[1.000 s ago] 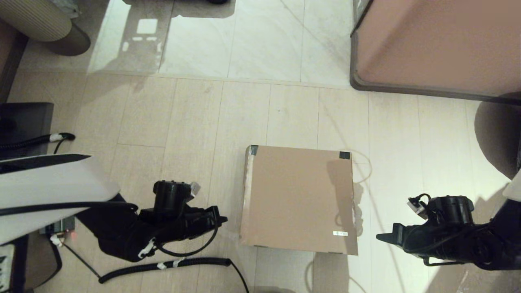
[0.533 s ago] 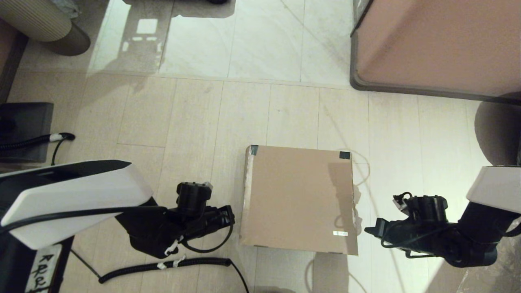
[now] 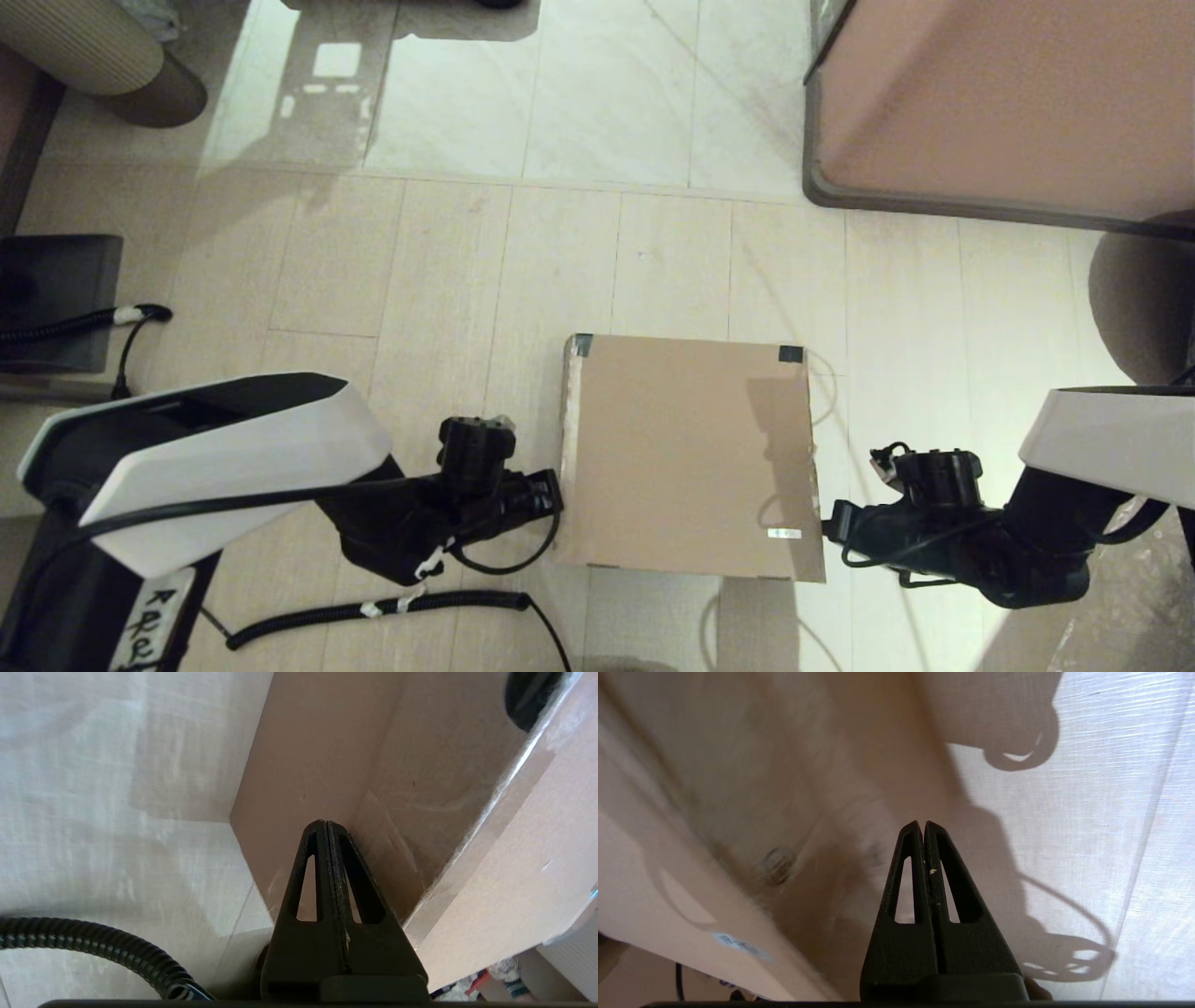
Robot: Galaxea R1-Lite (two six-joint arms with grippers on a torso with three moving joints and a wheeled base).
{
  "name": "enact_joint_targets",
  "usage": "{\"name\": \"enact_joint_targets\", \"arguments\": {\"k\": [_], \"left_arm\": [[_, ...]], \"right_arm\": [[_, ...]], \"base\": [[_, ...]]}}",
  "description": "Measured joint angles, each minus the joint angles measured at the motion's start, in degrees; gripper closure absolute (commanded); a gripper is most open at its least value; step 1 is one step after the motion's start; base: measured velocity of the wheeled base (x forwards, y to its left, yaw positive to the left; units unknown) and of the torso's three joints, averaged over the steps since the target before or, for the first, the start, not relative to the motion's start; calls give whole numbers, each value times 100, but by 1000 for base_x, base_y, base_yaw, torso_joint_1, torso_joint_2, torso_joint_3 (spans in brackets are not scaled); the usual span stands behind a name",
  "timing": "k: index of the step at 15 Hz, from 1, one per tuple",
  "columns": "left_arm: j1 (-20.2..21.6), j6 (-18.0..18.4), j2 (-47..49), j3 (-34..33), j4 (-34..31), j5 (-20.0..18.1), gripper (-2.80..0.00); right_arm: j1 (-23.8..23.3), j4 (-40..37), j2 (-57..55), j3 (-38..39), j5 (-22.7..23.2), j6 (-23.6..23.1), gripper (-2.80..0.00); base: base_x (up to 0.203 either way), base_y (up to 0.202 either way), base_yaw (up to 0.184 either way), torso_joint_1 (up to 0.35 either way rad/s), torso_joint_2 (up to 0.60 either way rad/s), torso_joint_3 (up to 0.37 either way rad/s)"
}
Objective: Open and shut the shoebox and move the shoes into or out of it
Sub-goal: Open the shoe box
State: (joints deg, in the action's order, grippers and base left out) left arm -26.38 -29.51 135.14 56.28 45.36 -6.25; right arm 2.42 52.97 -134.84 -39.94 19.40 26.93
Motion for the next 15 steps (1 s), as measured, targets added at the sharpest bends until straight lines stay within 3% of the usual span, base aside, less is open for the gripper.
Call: {"name": "enact_joint_targets", "arguments": {"k": [5, 10, 15], "left_arm": [[-32, -15, 22, 31, 0, 0, 0], [-55, -20, -197, -46, -123, 15, 0], [-87, -88, -658, -152, -333, -5, 0]], "right_arm": [[243, -7, 46, 20, -66, 218, 0], [479, -40, 413, 94, -68, 1143, 0], [501, -9, 885, 511, -27, 1445, 0]], "base": [[0, 0, 0, 0, 0, 0], [0, 0, 0, 0, 0, 0], [0, 0, 0, 0, 0, 0]]}}
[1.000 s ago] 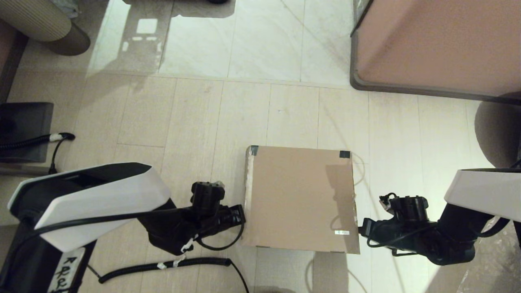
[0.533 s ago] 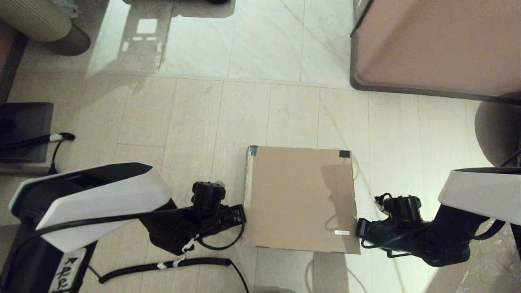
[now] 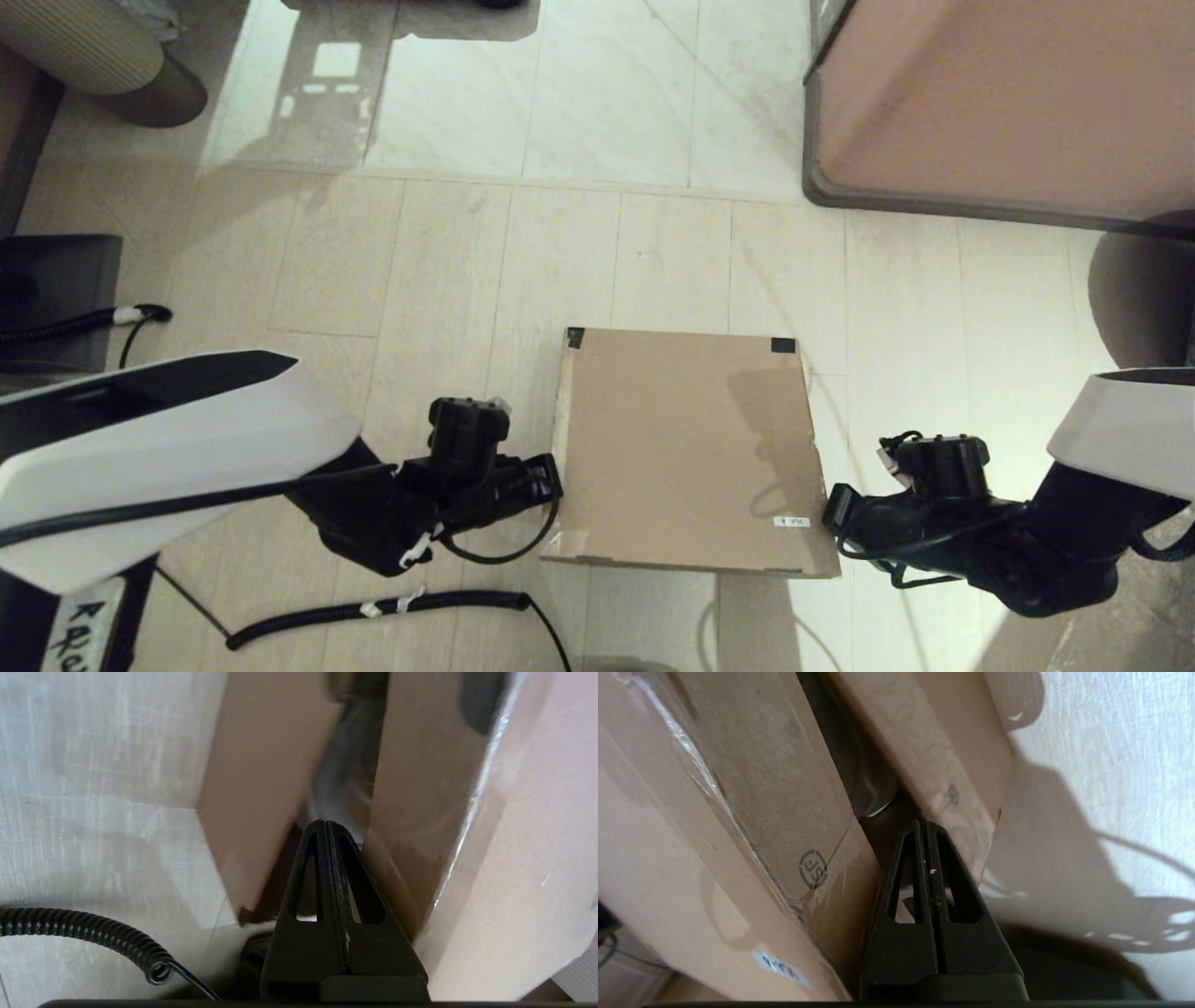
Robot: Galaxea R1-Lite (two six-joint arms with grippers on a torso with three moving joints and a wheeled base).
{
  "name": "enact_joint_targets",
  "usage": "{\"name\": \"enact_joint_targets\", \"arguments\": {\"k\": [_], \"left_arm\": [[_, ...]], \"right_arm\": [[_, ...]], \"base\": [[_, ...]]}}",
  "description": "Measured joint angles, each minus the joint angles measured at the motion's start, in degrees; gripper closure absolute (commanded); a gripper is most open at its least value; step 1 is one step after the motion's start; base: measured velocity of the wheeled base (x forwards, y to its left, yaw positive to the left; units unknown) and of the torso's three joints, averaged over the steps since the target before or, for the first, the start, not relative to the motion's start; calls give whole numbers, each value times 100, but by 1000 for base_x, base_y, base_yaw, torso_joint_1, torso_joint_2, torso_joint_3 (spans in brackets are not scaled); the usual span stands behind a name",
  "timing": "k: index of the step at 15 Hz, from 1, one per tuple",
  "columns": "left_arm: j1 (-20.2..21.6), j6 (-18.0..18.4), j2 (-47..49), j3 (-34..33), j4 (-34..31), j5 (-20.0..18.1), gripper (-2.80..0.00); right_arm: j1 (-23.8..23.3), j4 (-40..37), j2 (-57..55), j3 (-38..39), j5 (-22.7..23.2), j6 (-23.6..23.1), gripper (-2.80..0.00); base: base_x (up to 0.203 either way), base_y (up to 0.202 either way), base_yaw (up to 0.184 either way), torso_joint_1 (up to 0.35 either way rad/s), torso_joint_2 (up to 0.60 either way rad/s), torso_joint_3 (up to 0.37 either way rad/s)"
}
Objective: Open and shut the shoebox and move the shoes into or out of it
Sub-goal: Open the shoe box
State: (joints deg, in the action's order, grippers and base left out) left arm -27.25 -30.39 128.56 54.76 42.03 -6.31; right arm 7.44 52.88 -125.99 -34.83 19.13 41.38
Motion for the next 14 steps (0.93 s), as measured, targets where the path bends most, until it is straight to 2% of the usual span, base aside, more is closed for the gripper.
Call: {"name": "enact_joint_targets", "arguments": {"k": [3, 7, 10, 14], "left_arm": [[-18, -4, -239, -148, -17, 1, 0], [-46, -11, -552, -325, -33, 166, 0], [-47, -102, -772, -361, -66, 237, 0], [-52, -124, -977, -378, -98, 246, 0]], "right_arm": [[-11, 4, 265, 261, 9, 344, 0], [-16, 0, 600, 558, 33, 1138, 0], [-20, 1, 810, 687, 92, 1895, 0], [-17, -22, 1213, 870, 429, 2954, 0]], "base": [[0, 0, 0, 0, 0, 0], [0, 0, 0, 0, 0, 0], [0, 0, 0, 0, 0, 0], [0, 0, 0, 0, 0, 0]]}}
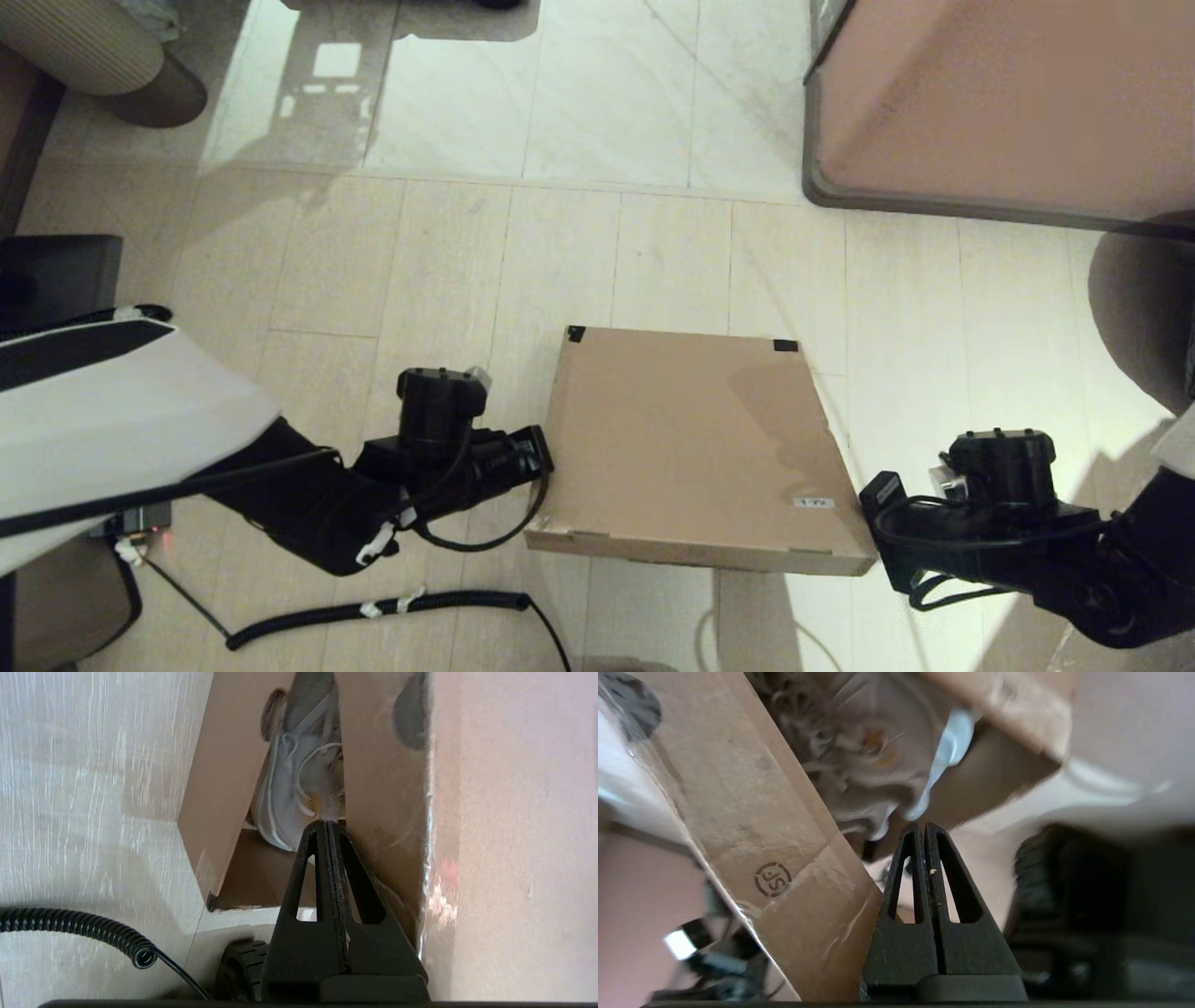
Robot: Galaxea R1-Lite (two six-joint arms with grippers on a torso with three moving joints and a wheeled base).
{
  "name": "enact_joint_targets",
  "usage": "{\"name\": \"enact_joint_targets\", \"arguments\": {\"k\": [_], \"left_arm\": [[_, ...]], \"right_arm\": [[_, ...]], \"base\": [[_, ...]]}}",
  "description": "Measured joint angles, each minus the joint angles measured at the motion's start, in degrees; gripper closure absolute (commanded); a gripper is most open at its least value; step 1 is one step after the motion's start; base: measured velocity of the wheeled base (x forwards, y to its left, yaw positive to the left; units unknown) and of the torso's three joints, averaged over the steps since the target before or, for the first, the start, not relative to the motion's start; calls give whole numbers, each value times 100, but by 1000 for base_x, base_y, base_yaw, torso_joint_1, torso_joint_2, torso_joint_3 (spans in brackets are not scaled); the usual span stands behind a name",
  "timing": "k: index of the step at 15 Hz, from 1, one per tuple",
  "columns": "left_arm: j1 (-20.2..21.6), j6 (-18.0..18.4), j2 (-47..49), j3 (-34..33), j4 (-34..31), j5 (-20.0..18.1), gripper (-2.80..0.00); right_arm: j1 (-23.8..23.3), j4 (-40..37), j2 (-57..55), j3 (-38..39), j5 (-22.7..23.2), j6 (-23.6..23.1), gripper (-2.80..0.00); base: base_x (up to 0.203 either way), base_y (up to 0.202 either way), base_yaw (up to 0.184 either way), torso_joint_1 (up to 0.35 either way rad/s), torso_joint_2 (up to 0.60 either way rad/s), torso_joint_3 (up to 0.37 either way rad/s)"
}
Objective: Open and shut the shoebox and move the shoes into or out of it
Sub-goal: Open the shoe box
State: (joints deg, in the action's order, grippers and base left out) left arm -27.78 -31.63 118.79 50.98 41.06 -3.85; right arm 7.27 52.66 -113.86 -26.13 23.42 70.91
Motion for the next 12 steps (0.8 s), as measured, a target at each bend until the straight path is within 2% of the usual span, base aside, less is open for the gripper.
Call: {"name": "enact_joint_targets", "arguments": {"k": [4, 8, 12], "left_arm": [[8, 0, -116, 9, -2, 24, 0], [82, -6, -233, 20, 0, 239, 0], [372, -15, -369, 6, 1, 243, 0]], "right_arm": [[1, 10, 312, 379, 189, 231, 0], [1, 15, 470, 464, 235, 304, 0], [4, 16, 620, 444, 309, 556, 0]], "base": [[0, 0, 0, 0, 0, 0], [0, 0, 0, 0, 0, 0], [0, 0, 0, 0, 0, 0]]}}
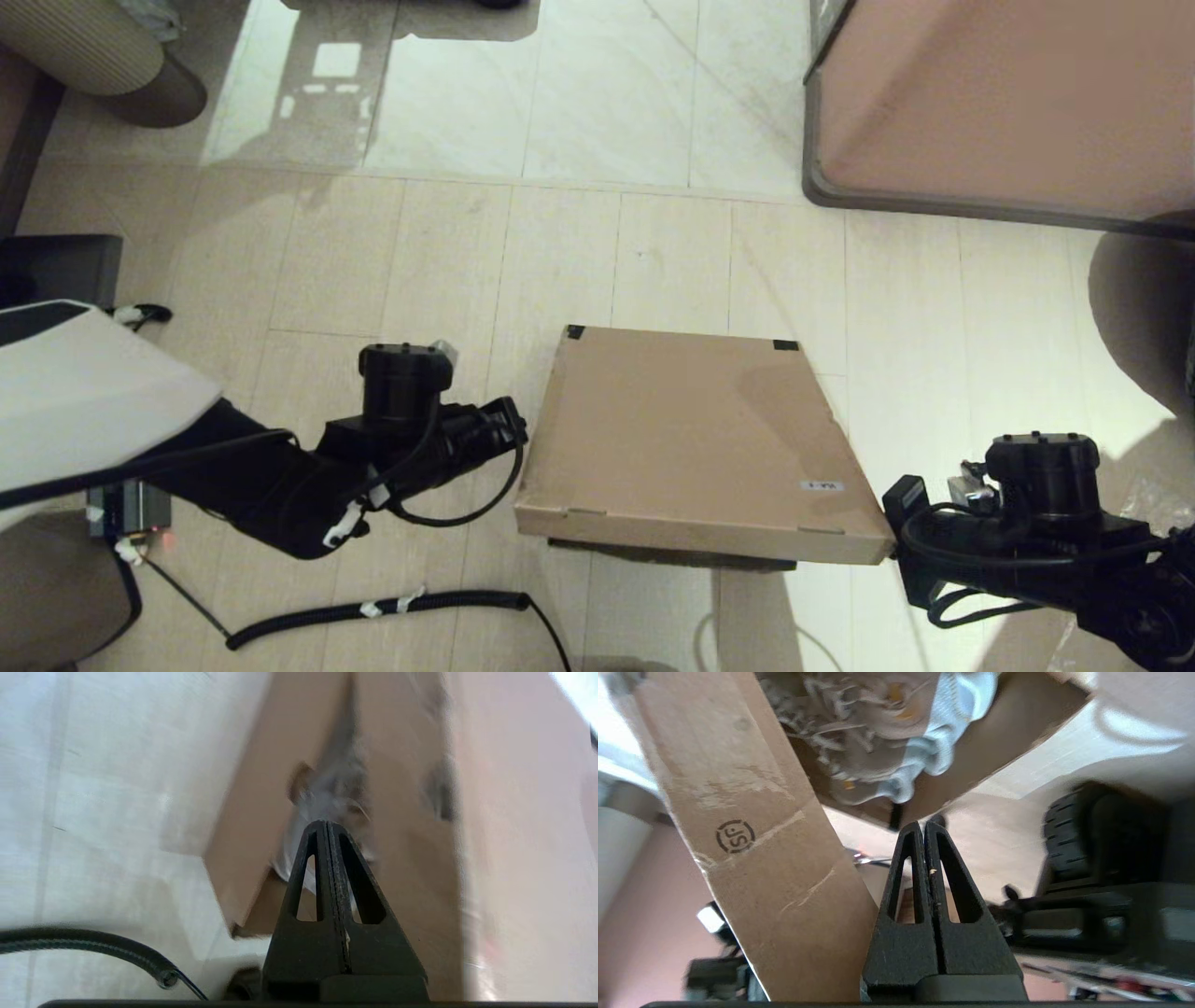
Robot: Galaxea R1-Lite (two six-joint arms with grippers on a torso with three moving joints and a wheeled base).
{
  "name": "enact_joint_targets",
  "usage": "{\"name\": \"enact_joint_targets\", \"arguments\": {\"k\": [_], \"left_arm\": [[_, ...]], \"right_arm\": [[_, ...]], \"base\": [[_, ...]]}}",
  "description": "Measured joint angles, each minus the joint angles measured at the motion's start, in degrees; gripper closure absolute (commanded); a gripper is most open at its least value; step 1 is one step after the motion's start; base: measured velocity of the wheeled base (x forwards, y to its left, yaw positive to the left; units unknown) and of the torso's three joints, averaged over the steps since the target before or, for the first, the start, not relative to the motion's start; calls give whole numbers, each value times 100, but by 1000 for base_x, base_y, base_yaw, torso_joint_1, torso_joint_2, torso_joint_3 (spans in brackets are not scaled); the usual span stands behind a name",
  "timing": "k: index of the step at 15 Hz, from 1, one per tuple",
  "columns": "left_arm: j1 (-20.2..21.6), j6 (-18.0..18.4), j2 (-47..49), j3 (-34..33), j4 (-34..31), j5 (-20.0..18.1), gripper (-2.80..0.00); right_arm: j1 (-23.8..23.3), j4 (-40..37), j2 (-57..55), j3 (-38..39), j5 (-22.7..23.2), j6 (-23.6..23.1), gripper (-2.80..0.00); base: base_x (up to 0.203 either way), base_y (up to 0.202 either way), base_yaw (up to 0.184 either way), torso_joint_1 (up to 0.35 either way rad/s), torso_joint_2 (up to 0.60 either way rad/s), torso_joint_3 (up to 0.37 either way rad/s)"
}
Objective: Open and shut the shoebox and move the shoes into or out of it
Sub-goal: Open the shoe box
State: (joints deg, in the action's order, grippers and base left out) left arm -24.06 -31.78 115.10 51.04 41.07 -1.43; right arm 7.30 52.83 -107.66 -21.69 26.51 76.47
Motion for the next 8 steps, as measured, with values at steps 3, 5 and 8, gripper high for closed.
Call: {"name": "enact_joint_targets", "arguments": {"k": [3, 5, 8], "left_arm": [[339, -99, -152, 0, -23, 5, 0], [618, -113, -282, -1, -37, 11, 0], [925, -160, -495, -153, -36, 22, 0]], "right_arm": [[-2, 1, 124, 17, 13, 171, 0], [2, 9, 176, -38, 69, 179, 0], [-2, 7, 237, -252, 217, 340, 0]], "base": [[0, 0, 0, 0, 0, 0], [0, 0, 0, 0, 0, 0], [0, 0, 0, 0, 0, 0]]}}
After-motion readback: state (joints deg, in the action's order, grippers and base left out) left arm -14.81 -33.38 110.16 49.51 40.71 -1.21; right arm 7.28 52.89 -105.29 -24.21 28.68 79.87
